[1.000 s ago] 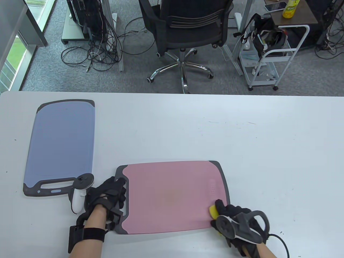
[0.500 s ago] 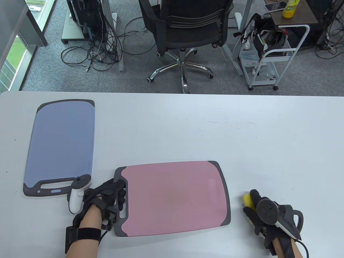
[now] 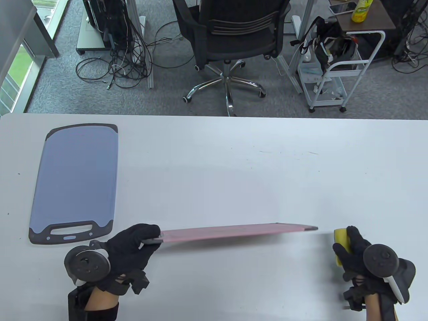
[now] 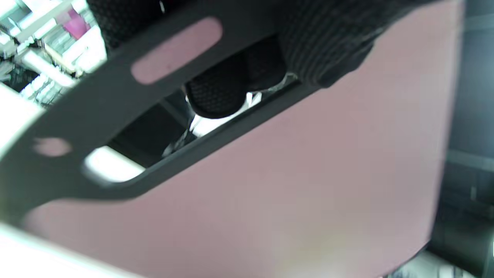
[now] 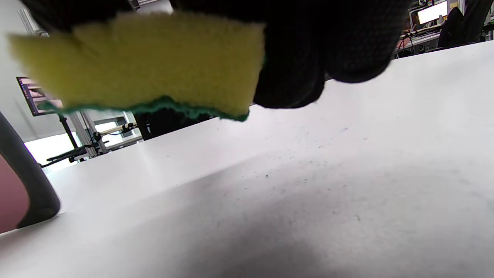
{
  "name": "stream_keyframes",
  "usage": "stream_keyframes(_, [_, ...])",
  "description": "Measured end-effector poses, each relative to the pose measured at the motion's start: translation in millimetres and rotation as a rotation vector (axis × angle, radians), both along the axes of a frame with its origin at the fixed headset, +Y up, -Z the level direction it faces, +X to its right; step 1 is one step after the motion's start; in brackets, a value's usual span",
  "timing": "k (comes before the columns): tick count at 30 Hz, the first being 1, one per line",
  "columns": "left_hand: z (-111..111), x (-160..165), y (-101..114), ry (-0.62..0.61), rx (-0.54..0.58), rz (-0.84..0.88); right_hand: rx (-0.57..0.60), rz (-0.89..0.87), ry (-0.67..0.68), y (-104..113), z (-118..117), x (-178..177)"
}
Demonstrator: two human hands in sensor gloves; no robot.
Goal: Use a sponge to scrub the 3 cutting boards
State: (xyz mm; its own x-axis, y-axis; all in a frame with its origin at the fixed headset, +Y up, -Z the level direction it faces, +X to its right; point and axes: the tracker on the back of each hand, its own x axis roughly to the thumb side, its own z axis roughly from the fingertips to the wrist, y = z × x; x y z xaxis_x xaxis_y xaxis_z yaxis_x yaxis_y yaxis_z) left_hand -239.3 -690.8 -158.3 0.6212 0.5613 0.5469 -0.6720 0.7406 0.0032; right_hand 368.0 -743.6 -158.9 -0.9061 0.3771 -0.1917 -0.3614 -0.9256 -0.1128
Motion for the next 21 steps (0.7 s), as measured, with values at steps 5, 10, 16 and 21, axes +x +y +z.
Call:
stream_keyframes(5, [2, 29, -30, -0.064, 0.032, -0.383, 0.009, -0.001, 0.010, 0, 5, -4])
stream_keyframes(10, [6, 52, -39, -0.057, 0.214, -0.594, 0.008, 0.000, 0.004, -2, 7, -4])
stream_keyframes(16, [6, 64, -71, -0.050, 0.309, -0.713, -0.022, 0.042, 0.023, -7, 5, -11])
stream_keyframes(21, [6, 56, -69, -0.033, 0.342, -0.510, 0.017, 0.089, 0.070, -2, -4, -36])
